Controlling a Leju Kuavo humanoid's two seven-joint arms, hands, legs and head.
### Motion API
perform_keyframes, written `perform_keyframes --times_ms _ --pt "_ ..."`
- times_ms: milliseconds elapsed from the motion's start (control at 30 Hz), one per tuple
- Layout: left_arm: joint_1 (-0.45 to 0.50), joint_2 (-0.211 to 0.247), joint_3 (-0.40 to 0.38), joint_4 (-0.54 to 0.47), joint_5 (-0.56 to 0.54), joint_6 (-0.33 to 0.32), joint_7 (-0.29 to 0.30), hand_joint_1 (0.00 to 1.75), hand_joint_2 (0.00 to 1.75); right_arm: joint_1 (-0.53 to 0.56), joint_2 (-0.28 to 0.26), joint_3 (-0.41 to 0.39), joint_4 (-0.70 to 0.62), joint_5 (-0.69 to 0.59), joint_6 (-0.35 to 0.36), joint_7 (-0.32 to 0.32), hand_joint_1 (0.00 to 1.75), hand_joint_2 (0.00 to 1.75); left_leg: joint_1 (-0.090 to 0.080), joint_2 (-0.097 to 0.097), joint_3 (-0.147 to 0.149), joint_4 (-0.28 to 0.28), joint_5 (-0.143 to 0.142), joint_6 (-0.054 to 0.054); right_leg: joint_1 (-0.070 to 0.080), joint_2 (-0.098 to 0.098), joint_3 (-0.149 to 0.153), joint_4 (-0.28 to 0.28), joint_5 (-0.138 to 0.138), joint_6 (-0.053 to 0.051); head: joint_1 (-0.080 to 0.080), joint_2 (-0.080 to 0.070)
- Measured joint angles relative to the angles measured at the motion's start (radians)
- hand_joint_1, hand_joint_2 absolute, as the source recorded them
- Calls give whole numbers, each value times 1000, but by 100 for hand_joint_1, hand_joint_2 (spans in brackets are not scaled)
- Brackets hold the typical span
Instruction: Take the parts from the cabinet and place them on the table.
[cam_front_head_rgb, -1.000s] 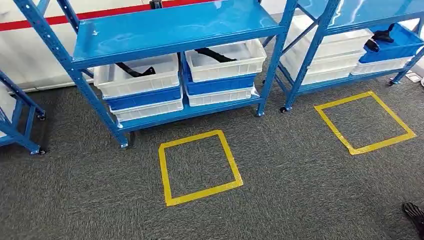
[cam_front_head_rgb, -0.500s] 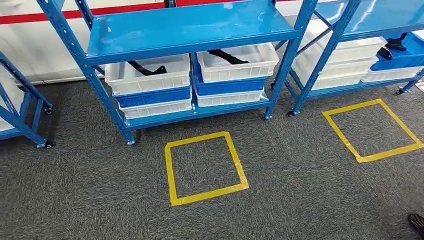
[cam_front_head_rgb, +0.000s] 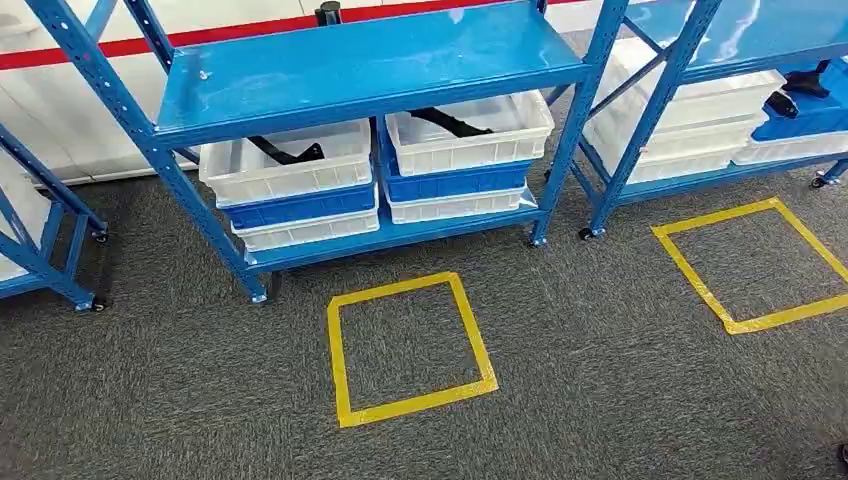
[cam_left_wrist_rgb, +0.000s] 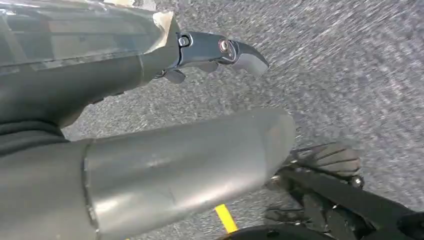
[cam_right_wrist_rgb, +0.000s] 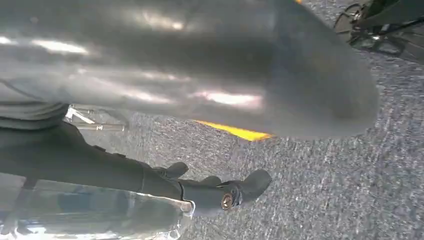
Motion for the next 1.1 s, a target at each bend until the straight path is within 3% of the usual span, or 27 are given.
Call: perform_keyframes --times_ms 33,67,100,167,233,300,333,400,433,467,500,533,567,600,633,667,700,733,767,800,833,900,933,967,1000,1033,1100 --pt "0 1 0 0 0 0 0 0 0 0 0 0 0 0 0 0 0 0 0 2 32 -86 55 5 0 0 15 0 -12 3 1 0" --pt "0 2 0 0 0 0 0 0 0 -1 1 0 0 0 0 0 0 0 0 5 56 -153 89 10 0 -1 27 -1 -21 5 0 0" --pt "0 2 0 0 1 0 0 0 0 -2 1 0 1 0 0 0 0 0 -9 11 66 -162 60 15 7 -1 31 -3 -31 13 3 0" --pt "-1 2 0 0 2 0 4 0 0 -9 0 0 1 2 0 -1 0 0 -16 9 71 -171 46 29 8 -1 47 -16 -38 29 3 0" --pt "0 2 0 0 2 0 4 0 0 -9 0 0 1 2 0 -2 0 0 -16 2 89 -180 36 45 8 -3 63 0 -27 48 3 0" --pt "1 1 0 0 2 0 4 0 0 -10 2 0 1 2 0 -3 0 0 -7 -2 119 -193 28 55 7 0 16 87 -26 45 8 0" --pt "0 2 0 0 2 0 4 0 0 -11 3 0 1 2 0 -4 0 0 -7 -2 126 -193 19 60 5 1 -47 178 -32 43 9 0" --pt "0 1 0 0 2 0 4 0 0 -11 2 0 1 0 0 -5 0 0 -8 -6 145 -193 -3 64 5 2 -156 301 -97 35 9 0" --pt "2 1 0 0 2 0 4 0 0 -9 2 0 1 0 -1 -5 0 0 -8 -9 157 -193 -13 63 5 1 -185 316 -119 30 9 0" --pt "2 0 0 0 2 0 4 0 0 -4 2 0 1 0 -2 -5 0 0 -7 -15 175 -193 -26 61 3 1 -201 295 -121 40 8 0" --pt "3 -1 0 0 2 0 4 0 0 0 1 0 1 0 -2 -5 0 0 -5 -19 191 -193 -37 58 1 1 -200 250 -102 50 9 0" --pt "3 -3 0 0 2 0 4 0 0 2 0 0 1 0 -3 -6 0 0 -2 -21 214 -193 -54 52 -2 1 -187 164 -48 73 9 0" --pt "4 -3 0 0 2 0 4 0 0 4 0 0 1 0 -3 -6 0 0 -2 -20 222 -194 -67 46 -3 1 -177 90 20 95 11 0" --pt "4 -2 0 1 2 0 4 0 0 9 1 0 5 0 -3 -7 0 0 -5 -20 236 -190 -83 39 -4 -4 -178 66 95 103 13 0" --pt "4 -2 0 1 2 0 4 0 0 3 2 0 5 0 -3 -9 0 0 -9 -21 239 -193 -95 33 2 -8 -170 59 88 70 14 0" --pt "2 -2 0 1 3 0 5 0 0 -2 2 0 4 0 -3 -9 0 0 -10 -18 246 -203 -102 26 5 -3 -156 59 90 50 7 0" --pt "1 -1 0 1 3 0 5 0 0 -1 2 0 4 1 -3 -10 0 0 -9 -18 264 -195 -98 21 3 -2 -166 53 87 39 7 0" --pt "0 -2 0 0 3 1 4 0 0 -1 2 0 4 3 -3 -10 0 0 -8 -18 259 -188 -88 18 1 -1 -148 53 85 32 9 0" --pt "-2 -1 0 0 3 1 4 0 0 -2 3 0 4 3 -4 -11 0 0 -6 -16 232 -152 -79 15 -9 1 -135 49 81 24 7 0" --pt "-3 -3 0 0 3 1 3 0 0 -1 2 0 4 4 -4 -11 0 0 -5 -9 194 -80 -58 9 -7 0 -123 46 74 13 6 0" --pt "-4 -3 0 0 4 1 3 0 0 -2 1 0 4 4 -5 -11 0 0 -4 -4 144 -9 -59 5 -6 0 -115 43 66 5 4 0" --pt "0 -3 0 0 5 1 3 0 0 -3 1 0 4 4 -5 -11 0 0 -2 -3 47 100 -136 -3 -5 2 -95 42 46 0 4 0" --pt "1 -3 0 0 5 1 3 0 0 -3 1 0 4 4 -5 -11 0 0 -2 -2 15 116 -177 -4 -4 4 -82 42 34 0 4 0" --pt "2 -3 0 0 5 1 3 0 0 -2 1 0 4 4 -5 -11 0 0 -2 -2 -6 108 -196 -4 -3 5 -66 42 22 0 4 0" --pt "2 -3 0 0 5 1 3 0 0 0 2 0 4 4 -5 -11 0 0 -2 -2 -11 74 -185 -1 -2 5 -49 42 9 0 4 0" --pt "3 -3 0 0 5 1 3 0 0 1 2 0 4 4 -5 -11 0 0 -2 -1 -2 9 -142 5 0 5 -36 41 -5 2 4 0" --pt "5 0 0 0 5 2 3 0 0 2 4 0 4 4 -5 -11 0 0 -11 3 23 -128 18 31 -2 5 -13 38 -27 4 5 0"
